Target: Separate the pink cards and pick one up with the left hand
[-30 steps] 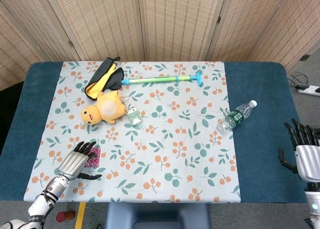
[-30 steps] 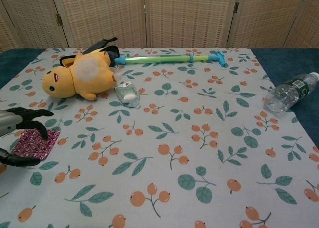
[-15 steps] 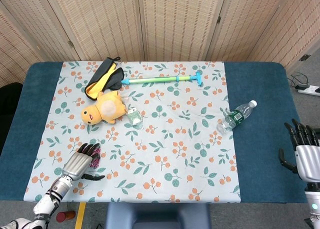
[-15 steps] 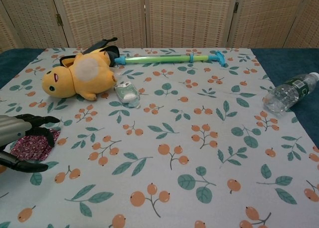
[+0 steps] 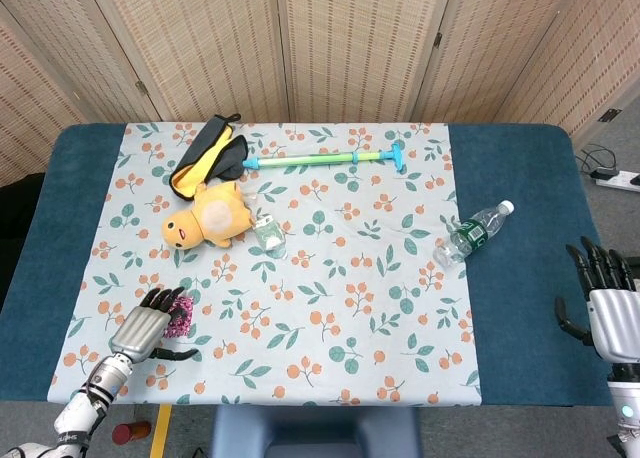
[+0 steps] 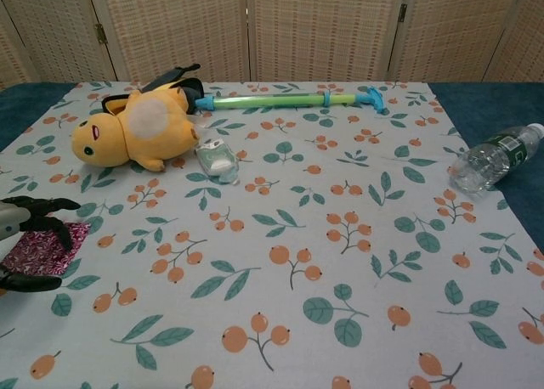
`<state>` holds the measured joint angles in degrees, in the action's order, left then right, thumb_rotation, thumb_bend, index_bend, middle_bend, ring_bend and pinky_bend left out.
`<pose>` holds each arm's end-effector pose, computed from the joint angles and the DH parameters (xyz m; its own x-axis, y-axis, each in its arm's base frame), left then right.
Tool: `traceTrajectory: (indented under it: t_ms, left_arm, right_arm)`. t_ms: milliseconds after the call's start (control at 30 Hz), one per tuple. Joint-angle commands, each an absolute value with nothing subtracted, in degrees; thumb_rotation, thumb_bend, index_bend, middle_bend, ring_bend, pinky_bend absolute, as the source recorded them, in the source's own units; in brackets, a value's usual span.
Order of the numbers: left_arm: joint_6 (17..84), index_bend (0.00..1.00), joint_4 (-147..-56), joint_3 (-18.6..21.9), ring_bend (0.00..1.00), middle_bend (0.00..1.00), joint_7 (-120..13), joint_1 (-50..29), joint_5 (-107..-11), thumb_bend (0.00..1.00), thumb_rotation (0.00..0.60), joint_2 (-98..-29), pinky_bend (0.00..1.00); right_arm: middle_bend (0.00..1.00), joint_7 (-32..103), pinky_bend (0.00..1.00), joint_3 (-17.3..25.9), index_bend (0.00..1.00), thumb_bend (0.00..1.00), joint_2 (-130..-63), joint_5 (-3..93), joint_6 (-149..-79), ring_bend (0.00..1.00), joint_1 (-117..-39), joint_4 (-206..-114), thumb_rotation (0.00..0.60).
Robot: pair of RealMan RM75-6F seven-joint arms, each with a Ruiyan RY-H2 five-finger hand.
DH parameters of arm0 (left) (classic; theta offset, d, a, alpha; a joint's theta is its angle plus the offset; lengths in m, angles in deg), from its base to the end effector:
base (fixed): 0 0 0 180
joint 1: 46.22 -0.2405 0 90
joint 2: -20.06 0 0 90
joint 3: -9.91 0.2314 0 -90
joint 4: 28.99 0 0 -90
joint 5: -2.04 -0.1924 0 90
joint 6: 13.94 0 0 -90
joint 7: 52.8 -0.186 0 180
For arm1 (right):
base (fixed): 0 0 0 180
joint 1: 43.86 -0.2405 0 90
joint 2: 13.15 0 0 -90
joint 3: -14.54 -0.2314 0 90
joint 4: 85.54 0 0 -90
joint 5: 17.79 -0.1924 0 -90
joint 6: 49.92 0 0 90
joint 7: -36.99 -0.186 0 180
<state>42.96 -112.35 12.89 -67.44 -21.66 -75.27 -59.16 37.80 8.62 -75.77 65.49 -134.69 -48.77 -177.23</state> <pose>-0.2609 0.2697 0.0062 0.5828 0.4058 0.7041 0.8125 -0.3043 -0.4972 -0.2879 -0.2301 0.1855 0.4341 0.0483 0.8996 -0.9008 0.0366 0.4327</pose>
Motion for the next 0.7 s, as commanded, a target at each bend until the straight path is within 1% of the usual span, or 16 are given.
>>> traceTrajectory:
  t_ms: [33, 700]
  left_arm:
    - [43.0, 0.32, -112.1, 13.0, 0.00, 0.00, -67.1, -21.9, -75.1, 0.12, 0.147, -58.9, 0.00]
    - [44.4, 0.32, -112.0, 13.7, 0.00, 0.00, -65.6, -24.1, -74.5, 0.12, 0.146, -56.6, 0.00]
  right_arm:
    - [0.00, 37.8, 0.00, 8.6, 0.00, 0.55, -75.8, 65.5, -134.7, 0.00, -48.8, -177.3, 0.481]
    - [0.00, 38.3, 0.00, 8.6, 0.00, 0.55, -75.7, 65.8, -134.9, 0.00, -48.9, -177.8, 0.480]
